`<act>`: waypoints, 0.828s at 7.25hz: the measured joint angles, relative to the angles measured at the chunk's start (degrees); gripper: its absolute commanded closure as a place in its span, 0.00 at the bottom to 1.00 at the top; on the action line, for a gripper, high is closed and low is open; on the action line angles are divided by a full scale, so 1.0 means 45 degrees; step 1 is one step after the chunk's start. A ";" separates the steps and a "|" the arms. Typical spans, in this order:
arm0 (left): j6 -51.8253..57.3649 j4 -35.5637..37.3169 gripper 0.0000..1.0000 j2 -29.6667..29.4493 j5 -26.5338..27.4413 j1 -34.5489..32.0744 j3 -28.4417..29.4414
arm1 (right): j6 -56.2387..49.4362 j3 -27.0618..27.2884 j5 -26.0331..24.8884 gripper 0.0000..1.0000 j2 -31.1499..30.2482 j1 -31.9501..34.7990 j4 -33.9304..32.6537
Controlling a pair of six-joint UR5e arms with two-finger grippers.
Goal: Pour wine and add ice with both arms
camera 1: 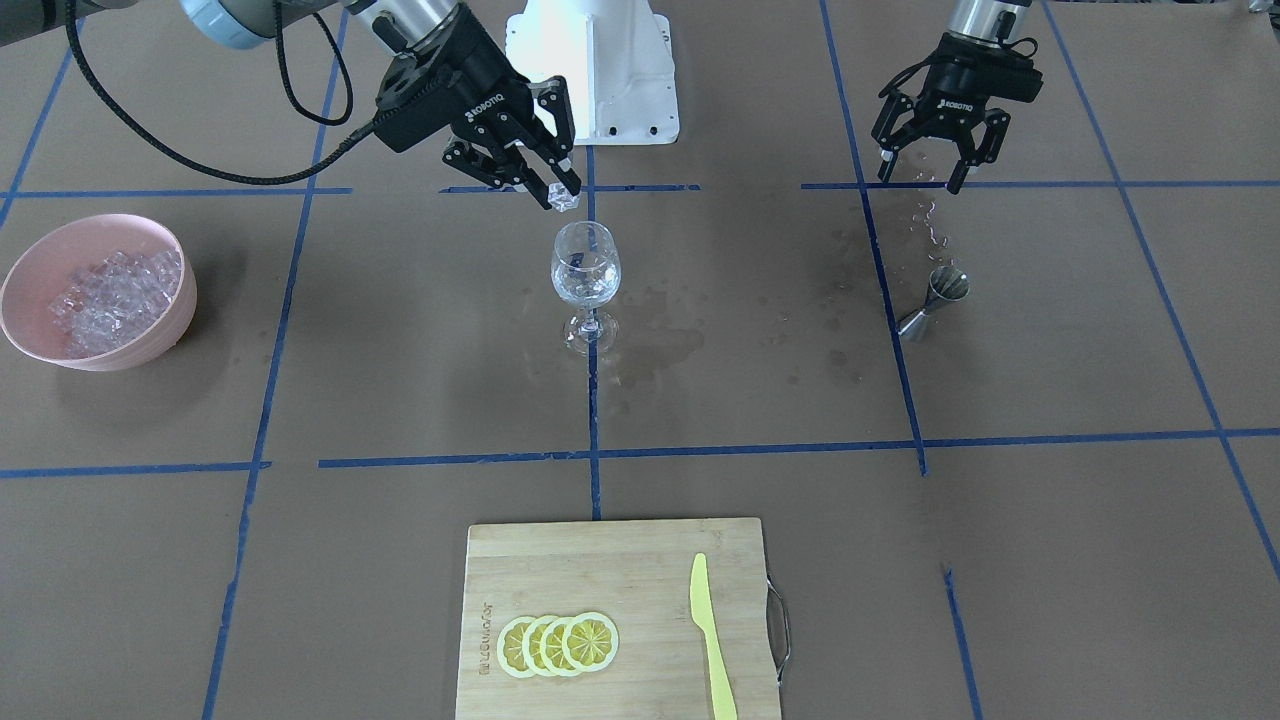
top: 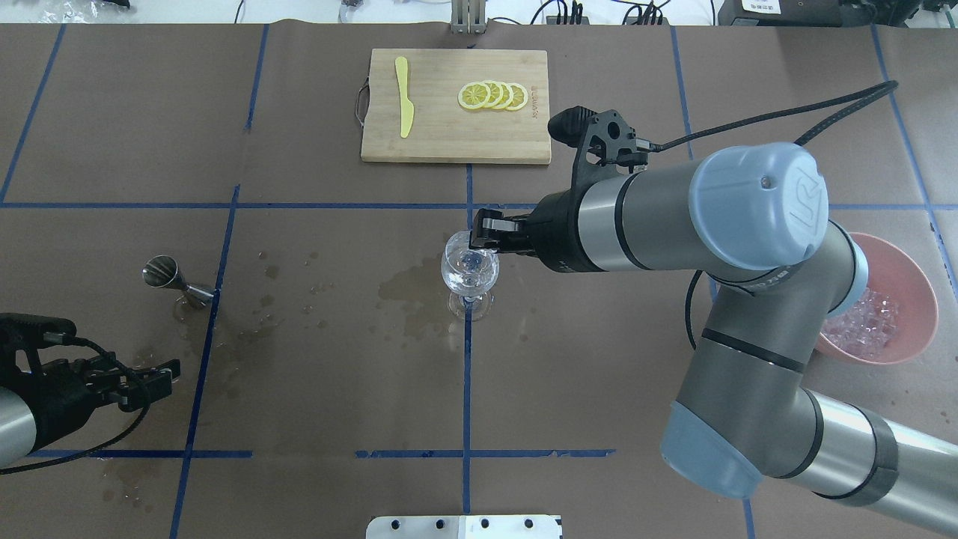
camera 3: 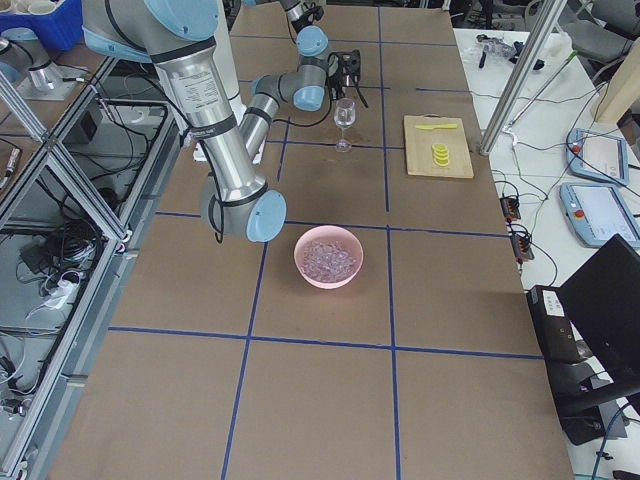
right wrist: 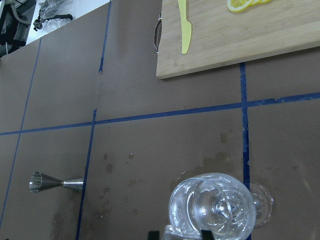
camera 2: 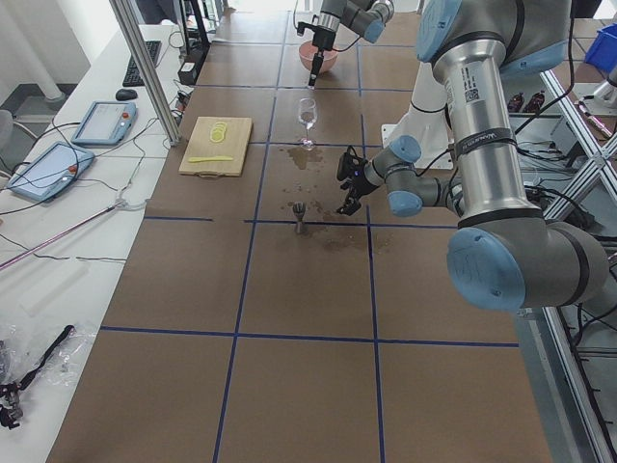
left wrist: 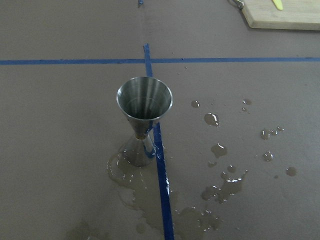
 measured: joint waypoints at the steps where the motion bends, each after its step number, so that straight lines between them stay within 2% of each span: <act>1: 0.0002 0.0371 0.00 0.0021 -0.0236 -0.0035 -0.0344 | -0.0008 -0.0330 -0.0179 1.00 0.0291 -0.0116 -0.0054; 4: 0.0002 0.0639 0.00 0.0055 -0.0750 -0.0146 -0.0710 | -0.0077 -0.0868 -0.0407 1.00 0.0798 -0.0181 -0.0361; 5: 0.0005 0.0842 0.00 0.0069 -0.0957 -0.0214 -0.0915 | -0.0105 -0.0901 -0.0493 0.91 0.0818 -0.0181 -0.0430; 6: 0.0006 0.1199 0.00 0.0071 -0.1174 -0.0289 -0.1192 | -0.0099 -0.0911 -0.0531 0.71 0.0806 -0.0168 -0.0458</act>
